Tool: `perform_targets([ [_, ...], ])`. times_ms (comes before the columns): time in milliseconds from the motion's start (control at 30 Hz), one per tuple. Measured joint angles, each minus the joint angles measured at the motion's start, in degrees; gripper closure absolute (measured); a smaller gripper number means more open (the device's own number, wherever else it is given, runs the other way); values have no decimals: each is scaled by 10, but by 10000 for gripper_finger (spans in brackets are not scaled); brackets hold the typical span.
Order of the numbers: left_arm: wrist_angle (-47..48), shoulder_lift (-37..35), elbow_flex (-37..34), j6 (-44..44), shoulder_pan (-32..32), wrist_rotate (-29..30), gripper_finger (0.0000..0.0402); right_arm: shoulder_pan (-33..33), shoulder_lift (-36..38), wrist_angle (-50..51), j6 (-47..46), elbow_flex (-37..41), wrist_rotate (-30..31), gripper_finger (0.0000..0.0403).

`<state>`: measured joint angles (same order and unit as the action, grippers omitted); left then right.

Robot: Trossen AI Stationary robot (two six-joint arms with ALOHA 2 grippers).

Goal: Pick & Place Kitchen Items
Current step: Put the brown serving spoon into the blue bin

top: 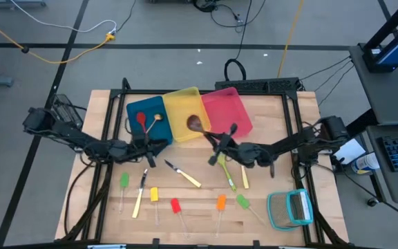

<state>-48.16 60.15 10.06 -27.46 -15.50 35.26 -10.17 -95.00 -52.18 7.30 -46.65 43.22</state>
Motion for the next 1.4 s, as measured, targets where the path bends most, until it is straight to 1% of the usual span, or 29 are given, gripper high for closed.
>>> perform_targets([
  [133,-1,76,66,21,-9,26,305,7,-34,43,-1,-43,0,371],
  [267,-1,147,134,50,-13,69,305,12,-57,44,-1,-63,0,369],
  [367,-1,186,170,49,-10,97,305,12,-61,39,8,-65,1,369],
  [533,0,235,213,46,3,118,305,11,-62,34,9,-65,1,372],
  [700,-2,260,243,44,26,119,305,11,-62,31,7,-65,-1,368],
  [767,1,268,250,36,35,119,305,11,-62,31,7,-65,-11,370],
  [867,-1,283,261,32,47,106,305,12,-62,28,-7,-65,-28,372],
  [967,-4,296,270,32,56,98,305,12,-62,29,-8,-65,-24,369],
  [1300,0,299,287,64,71,93,305,12,-61,29,-11,-64,-34,368],
  [1400,0,299,288,73,75,80,315,12,-61,30,-11,-64,-34,367],
])
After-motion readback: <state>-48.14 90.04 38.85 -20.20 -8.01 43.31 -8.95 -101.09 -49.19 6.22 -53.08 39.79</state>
